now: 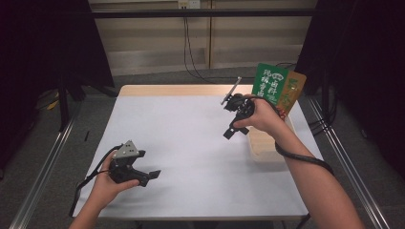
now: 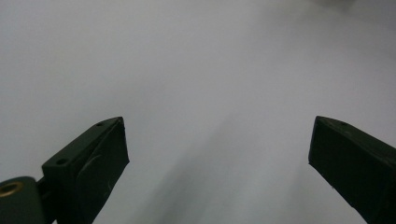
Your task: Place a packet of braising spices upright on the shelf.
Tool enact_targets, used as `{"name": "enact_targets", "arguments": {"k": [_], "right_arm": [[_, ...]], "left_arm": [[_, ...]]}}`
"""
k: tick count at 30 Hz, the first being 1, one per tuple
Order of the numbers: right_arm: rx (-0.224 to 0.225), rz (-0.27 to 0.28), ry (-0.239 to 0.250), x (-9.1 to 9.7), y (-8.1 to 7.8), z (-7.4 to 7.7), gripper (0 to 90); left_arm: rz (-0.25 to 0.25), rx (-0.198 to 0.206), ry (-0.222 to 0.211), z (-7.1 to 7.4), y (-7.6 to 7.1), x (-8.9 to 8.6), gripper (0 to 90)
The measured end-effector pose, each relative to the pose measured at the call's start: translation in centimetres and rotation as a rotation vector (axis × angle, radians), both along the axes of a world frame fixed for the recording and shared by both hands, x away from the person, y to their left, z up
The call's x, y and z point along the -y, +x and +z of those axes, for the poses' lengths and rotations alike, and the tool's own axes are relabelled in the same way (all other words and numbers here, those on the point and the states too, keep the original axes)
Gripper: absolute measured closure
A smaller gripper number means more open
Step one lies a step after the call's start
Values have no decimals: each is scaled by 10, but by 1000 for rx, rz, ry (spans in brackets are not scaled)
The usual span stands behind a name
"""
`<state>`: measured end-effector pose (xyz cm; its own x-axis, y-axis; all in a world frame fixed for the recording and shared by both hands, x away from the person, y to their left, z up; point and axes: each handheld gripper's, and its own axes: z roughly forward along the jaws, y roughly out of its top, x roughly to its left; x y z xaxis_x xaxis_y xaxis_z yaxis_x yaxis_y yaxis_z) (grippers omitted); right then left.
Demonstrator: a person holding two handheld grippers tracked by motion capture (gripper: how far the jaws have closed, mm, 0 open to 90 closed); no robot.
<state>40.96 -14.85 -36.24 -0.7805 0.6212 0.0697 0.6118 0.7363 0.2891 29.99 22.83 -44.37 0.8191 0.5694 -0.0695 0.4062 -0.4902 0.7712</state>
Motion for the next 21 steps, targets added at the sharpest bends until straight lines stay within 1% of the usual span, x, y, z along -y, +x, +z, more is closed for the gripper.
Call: {"name": "enact_targets", "arguments": {"k": [1, 7, 8, 9, 10, 11, 12, 13, 14, 15, 21], "right_arm": [[1, -1, -2, -1, -1, -2, 122], [-1, 23, 8, -7, -11, -9, 122], [-1, 23, -2, -8, -12, -9, 122], [6, 34, -1, -9, -13, -11, 121], [5, 30, -1, -11, -16, -12, 121], [12, 40, 4, -11, -17, -13, 121], [3, 32, -1, -12, -19, -13, 120], [9, 43, 2, -13, -20, -15, 121], [8, 40, 4, -13, -22, -16, 120], [11, 47, -1, -14, -23, -18, 121], [6, 44, 18, -13, -31, -26, 122]], "left_arm": [[-5, 12, 16, 1, 1, -1, 46], [-3, 1, 5, 0, 0, 0, 46], [0, -1, 0, 0, 0, 0, 46], [-1, -1, 0, 0, 0, 0, 46], [-7, 11, 16, 0, 0, -1, 46], [-6, 10, 16, 0, 0, -1, 46], [-7, 10, 17, 0, 0, -1, 46], [-7, 10, 16, 0, 0, -1, 45], [-5, -1, 7, 0, 0, 0, 46], [-1, -1, 1, 0, -1, 0, 46], [1, -1, -2, 0, -1, 0, 46]]}}
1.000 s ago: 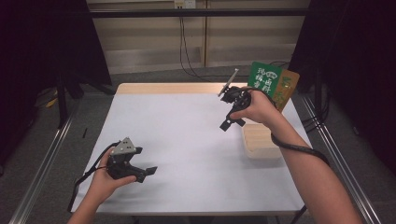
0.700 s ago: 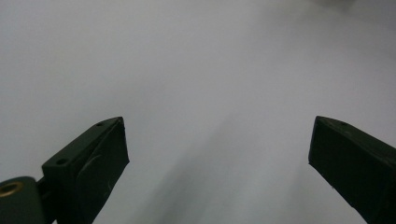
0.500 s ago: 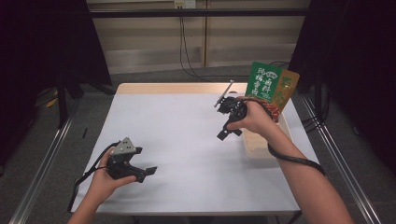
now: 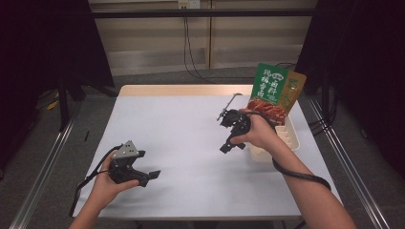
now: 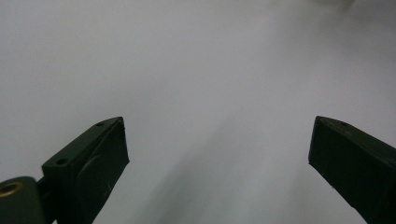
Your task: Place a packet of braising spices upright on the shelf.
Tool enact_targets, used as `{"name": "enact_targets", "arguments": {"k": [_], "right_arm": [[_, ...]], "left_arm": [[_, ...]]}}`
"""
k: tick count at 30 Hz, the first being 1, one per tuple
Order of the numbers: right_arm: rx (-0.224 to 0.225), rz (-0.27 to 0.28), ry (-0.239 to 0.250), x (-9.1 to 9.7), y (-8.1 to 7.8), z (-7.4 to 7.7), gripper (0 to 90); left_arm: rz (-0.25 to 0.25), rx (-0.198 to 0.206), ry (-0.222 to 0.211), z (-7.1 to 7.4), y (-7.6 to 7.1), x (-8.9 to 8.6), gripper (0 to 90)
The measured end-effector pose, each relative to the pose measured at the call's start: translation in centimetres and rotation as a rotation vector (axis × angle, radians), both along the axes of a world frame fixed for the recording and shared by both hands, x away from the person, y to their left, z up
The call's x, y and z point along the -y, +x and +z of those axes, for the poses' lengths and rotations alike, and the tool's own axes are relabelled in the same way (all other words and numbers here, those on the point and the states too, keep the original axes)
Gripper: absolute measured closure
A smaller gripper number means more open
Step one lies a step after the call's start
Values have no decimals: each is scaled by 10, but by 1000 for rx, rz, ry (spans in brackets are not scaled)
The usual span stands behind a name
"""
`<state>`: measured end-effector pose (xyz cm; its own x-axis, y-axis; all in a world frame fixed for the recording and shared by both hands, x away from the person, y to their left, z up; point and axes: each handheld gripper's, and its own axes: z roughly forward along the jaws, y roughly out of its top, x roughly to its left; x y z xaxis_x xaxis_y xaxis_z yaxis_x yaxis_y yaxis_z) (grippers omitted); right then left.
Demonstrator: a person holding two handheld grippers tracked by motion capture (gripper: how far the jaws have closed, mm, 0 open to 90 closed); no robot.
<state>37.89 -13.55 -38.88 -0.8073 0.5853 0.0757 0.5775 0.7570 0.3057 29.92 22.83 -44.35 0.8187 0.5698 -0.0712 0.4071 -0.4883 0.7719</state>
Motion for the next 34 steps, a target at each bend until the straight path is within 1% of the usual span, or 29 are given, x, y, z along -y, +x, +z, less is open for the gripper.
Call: {"name": "enact_targets", "arguments": {"k": [1, 2, 5, 7, 9, 11, 12, 14, 16, 17, 18, 19, 20, 21, 22, 24, 25, 26, 27, 28, 30, 31, 32, 33, 34], "right_arm": [[1, 10, 5, 1, -1, -1, 122], [-9, 0, 14, 1, -2, -2, 122], [-9, 6, 32, 2, -6, -7, 123], [-8, -2, 31, 2, -8, -8, 125], [-2, 14, 31, 3, -10, -11, 125], [-8, 12, 36, 2, -13, -14, 125], [-8, 10, 31, 2, -14, -16, 124], [7, 18, 20, 1, -19, -20, 124], [9, 16, 23, 1, -21, -21, 124], [13, 32, 34, 2, -22, -23, 125], [-1, 15, 42, 0, -24, -24, 125], [0, 30, 52, 0, -26, -27, 125], [0, 33, 64, 0, -27, -29, 126], [-1, 37, 78, 0, -28, -30, 127], [1, 32, 85, 0, -29, -31, 128], [9, 28, 86, -1, -32, -34, 128], [15, 27, 81, -1, -33, -36, 127], [13, 21, 80, -2, -34, -38, 127], [13, 31, 83, -2, -35, -40, 128], [6, 29, 95, -2, -36, -42, 128], [2, 31, 104, -2, -37, -46, 128], [2, 21, 114, -1, -38, -47, 128], [2, 22, 122, -1, -38, -48, 129], [4, 17, 129, -1, -39, -49, 129], [3, 17, 126, 0, -41, -50, 129]], "left_arm": [[-1, 2, 2, 0, 0, 0, 46], [0, 0, 2, 0, 0, 0, 46], [0, 1, 3, 0, 0, 0, 46], [0, 1, 2, 0, 0, 0, 45], [-6, 1, 6, 0, 0, 0, 46], [-6, 0, 8, 0, 0, 0, 46], [-6, 0, 8, 0, 0, 0, 46], [-7, 1, 8, 0, 0, 0, 46], [-6, -1, 8, 0, 0, 0, 46], [-8, 6, 17, 0, 1, 0, 46], [-5, 9, 22, 0, 0, 0, 46], [-7, 8, 24, 0, 0, 0, 46], [-8, 8, 22, -1, 0, 1, 46], [-10, -4, 10, -1, 0, 1, 46], [-9, -3, 12, -1, 0, 1, 46], [-6, -7, 15, -1, 0, 1, 46], [-7, 5, 25, -1, 0, 0, 46], [-7, -5, 16, -1, 0, 1, 46], [-8, -6, 15, -1, 0, 1, 46], [-9, -3, 11, -2, 0, 2, 45], [-11, -4, 13, -2, 0, 2, 45], [-10, -14, 6, -3, 0, 2, 45], [-11, -8, 19, -3, 1, 2, 45], [-15, -11, 22, -4, 2, 3, 45], [-14, -15, 12, -4, 2, 4, 45]]}}
